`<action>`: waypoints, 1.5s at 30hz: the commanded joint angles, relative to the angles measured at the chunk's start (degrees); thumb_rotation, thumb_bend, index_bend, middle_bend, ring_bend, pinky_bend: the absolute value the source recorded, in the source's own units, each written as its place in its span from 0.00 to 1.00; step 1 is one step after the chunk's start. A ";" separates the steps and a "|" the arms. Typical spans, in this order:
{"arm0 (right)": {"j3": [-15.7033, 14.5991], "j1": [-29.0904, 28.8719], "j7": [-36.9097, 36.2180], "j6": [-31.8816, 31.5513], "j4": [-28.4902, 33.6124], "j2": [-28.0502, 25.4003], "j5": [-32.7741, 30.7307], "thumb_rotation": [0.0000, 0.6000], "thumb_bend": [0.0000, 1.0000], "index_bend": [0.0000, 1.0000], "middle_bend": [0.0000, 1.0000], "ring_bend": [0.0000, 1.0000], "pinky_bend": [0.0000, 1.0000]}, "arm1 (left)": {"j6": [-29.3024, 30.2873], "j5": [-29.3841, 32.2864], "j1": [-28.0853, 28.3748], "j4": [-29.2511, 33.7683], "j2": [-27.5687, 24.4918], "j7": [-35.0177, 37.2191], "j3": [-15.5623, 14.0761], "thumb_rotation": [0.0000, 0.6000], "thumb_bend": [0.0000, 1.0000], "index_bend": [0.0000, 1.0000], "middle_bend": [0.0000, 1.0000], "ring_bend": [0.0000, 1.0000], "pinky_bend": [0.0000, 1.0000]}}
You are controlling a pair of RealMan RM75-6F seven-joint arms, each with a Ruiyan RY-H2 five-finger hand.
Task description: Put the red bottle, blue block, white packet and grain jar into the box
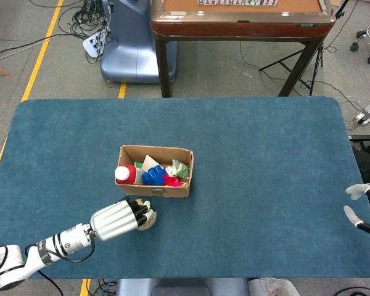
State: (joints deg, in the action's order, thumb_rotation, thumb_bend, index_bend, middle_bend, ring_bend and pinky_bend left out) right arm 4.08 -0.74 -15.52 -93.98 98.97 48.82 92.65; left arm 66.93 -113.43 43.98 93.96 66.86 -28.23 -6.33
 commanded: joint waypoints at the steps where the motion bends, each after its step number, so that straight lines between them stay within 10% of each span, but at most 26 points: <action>1: -0.04 0.02 0.02 -0.09 0.05 -0.02 0.15 1.00 0.29 0.45 0.53 0.43 0.58 | 0.34 -0.83 -0.85 2.95 -2.47 -1.51 -0.03 1.00 0.26 0.61 0.61 0.61 0.85; 25: -0.13 -0.13 0.49 0.16 0.04 0.19 0.13 1.00 0.28 0.45 0.53 0.43 0.58 | 2.50 2.03 -1.88 10.03 -9.54 -2.11 8.87 1.00 0.26 0.61 0.62 0.62 0.85; 45: -0.02 0.12 -0.24 -0.54 0.01 -0.12 0.15 1.00 0.28 0.45 0.53 0.43 0.58 | -9.11 12.11 8.65 -0.50 6.81 -9.00 18.63 1.00 0.26 0.56 0.61 0.60 0.85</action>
State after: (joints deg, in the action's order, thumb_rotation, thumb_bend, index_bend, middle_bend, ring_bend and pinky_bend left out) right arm 4.05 -0.62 -15.71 -94.51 98.98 48.72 92.82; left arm 59.46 -102.02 51.32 94.85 72.45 -35.24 11.72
